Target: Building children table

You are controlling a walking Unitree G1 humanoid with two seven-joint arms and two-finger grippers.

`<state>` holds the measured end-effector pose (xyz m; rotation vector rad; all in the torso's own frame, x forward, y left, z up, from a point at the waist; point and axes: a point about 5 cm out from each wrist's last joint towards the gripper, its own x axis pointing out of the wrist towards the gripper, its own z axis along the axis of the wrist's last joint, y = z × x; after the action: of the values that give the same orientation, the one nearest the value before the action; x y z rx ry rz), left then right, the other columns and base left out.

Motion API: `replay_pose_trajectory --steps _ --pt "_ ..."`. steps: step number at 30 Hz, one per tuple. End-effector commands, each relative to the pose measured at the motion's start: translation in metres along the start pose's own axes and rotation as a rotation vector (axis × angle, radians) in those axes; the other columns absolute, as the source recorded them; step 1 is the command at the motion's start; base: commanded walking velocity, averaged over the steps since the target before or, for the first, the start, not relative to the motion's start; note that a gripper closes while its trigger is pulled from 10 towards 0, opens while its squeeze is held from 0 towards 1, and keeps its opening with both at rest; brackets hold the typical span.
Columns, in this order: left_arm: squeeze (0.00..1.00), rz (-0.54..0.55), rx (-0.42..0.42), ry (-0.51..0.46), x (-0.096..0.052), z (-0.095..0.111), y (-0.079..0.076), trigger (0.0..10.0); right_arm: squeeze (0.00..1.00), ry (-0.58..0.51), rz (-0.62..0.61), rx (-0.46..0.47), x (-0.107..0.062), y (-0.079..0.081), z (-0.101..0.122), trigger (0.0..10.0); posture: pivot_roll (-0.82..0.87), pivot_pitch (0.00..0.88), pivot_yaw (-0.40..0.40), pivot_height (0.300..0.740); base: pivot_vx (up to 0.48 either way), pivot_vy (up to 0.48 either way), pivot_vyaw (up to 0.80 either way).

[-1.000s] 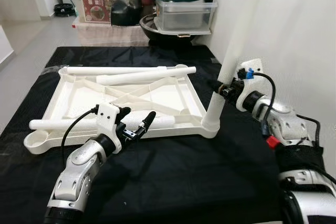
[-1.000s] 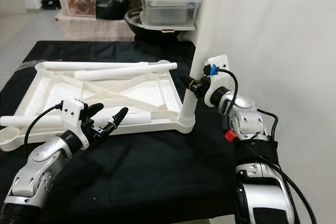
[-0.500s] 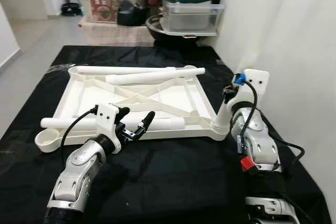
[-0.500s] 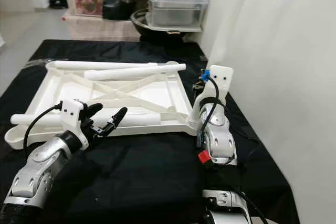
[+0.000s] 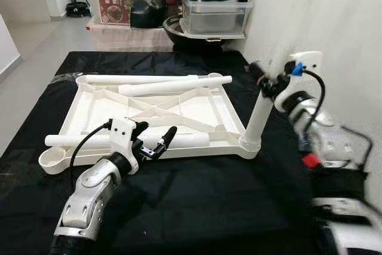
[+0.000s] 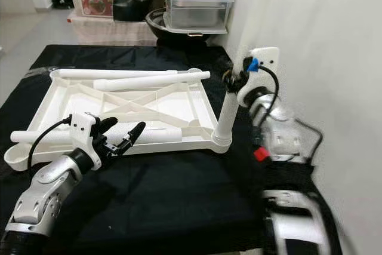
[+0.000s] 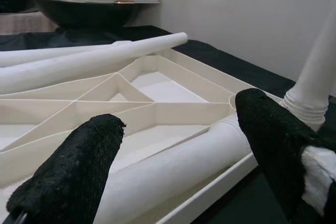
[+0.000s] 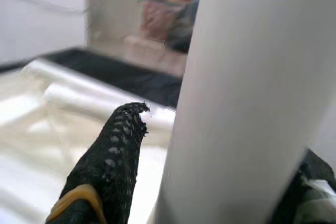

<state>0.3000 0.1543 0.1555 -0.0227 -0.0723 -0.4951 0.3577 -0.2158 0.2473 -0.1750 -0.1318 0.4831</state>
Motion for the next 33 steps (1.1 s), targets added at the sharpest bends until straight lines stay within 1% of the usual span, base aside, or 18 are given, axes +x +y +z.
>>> replay_pose_trajectory --steps 1,2,7,8,10,11,12,16,18,21,23,24,27,29,30,31,32,33 --pt "0.00 -0.003 0.003 0.016 0.001 -0.004 0.000 10.0 0.00 0.060 0.124 -0.010 0.002 0.013 -0.014 10.0 0.00 0.000 -0.093 0.740 0.000 0.000 0.00" --pt "0.00 -0.001 0.003 0.016 0.001 -0.004 0.000 10.0 0.00 0.091 0.130 -0.035 0.001 0.012 -0.019 10.0 0.01 0.000 -0.095 0.740 0.000 0.000 0.00" --pt "0.00 0.004 0.008 0.022 0.000 -0.005 0.000 10.0 0.00 0.129 0.133 -0.007 0.007 0.010 -0.027 9.5 0.02 0.000 -0.098 0.740 0.000 0.000 0.00" --pt "0.00 0.006 0.009 0.023 -0.001 -0.005 0.001 10.0 0.00 0.123 0.113 0.004 0.008 0.009 -0.027 0.0 0.02 0.000 -0.099 0.740 0.000 0.000 0.00" --pt "0.00 0.007 0.012 0.022 -0.002 -0.005 0.002 10.0 0.00 0.138 -0.019 0.039 0.013 0.001 -0.030 0.0 0.03 0.000 -0.100 0.740 0.000 0.000 0.00" --pt "0.00 0.007 0.012 0.022 -0.002 -0.005 0.002 10.0 0.00 0.138 -0.019 0.039 0.013 0.001 -0.030 0.0 0.03 0.000 -0.100 0.740 0.000 0.000 0.00" --pt "0.00 0.008 0.014 0.023 -0.002 -0.005 0.003 10.0 0.00 0.144 -0.128 0.065 0.015 -0.006 -0.033 0.0 0.03 0.000 -0.099 0.740 0.000 0.000 0.00" --pt "0.00 0.007 0.017 0.023 -0.002 -0.005 0.003 10.0 0.00 0.100 -0.219 0.136 0.017 -0.005 -0.033 0.0 0.02 0.000 -0.097 0.740 0.000 0.000 0.00" --pt "0.00 0.002 0.017 0.021 -0.001 -0.005 0.002 10.0 0.00 0.075 -0.366 0.222 0.015 -0.003 -0.038 0.0 0.02 0.000 -0.099 0.740 0.000 0.000 0.00" --pt "0.00 0.001 0.017 0.020 -0.001 -0.005 0.001 10.0 0.00 0.078 -0.436 0.248 0.013 -0.003 -0.042 0.0 0.02 0.000 -0.099 0.740 0.000 0.000 0.00" --pt "0.00 0.000 0.016 0.019 0.000 -0.005 0.000 10.0 0.00 0.116 -0.737 0.326 -0.003 0.002 -0.058 0.0 0.02 0.000 -0.101 0.740 0.000 0.000 0.00" --pt "0.00 0.000 0.016 0.019 0.000 -0.005 0.000 10.0 0.00 0.116 -0.737 0.326 -0.003 0.002 -0.058 0.0 0.02 0.000 -0.101 0.740 0.000 0.000 0.00" --pt "0.00 0.002 0.013 0.019 0.000 -0.005 0.000 10.0 0.00 0.157 -0.830 0.299 -0.012 0.018 -0.072 0.0 0.02 0.000 -0.097 0.740 0.000 0.000 0.00" --pt "0.00 0.002 0.015 0.023 -0.001 -0.006 0.000 10.0 0.00 0.181 -0.801 0.284 -0.010 0.025 -0.075 0.0 0.02 0.000 -0.099 0.740 0.000 0.000 0.00" --pt "0.00 0.003 0.016 0.025 -0.001 -0.006 0.001 10.0 0.00 0.182 -0.768 0.282 -0.006 0.030 -0.075 2.2 0.02 0.000 -0.100 0.740 0.000 0.000 0.00" --pt "0.00 0.003 0.016 0.025 -0.001 -0.006 0.001 10.0 0.00 0.182 -0.768 0.282 -0.006 0.030 -0.075 2.2 0.02 0.000 -0.100 0.740 0.000 0.000 0.00" --pt "0.00 0.005 0.016 0.026 0.000 -0.007 0.001 10.0 0.00 0.131 -0.704 0.284 0.001 0.032 -0.066 10.0 0.02 0.000 -0.101 0.740 0.000 0.000 0.00" --pt "0.00 0.007 0.016 0.025 0.000 -0.007 0.002 10.0 1.00 0.089 -0.668 0.282 0.006 0.030 -0.058 10.0 0.01 0.000 -0.100 0.740 0.000 0.000 0.00"
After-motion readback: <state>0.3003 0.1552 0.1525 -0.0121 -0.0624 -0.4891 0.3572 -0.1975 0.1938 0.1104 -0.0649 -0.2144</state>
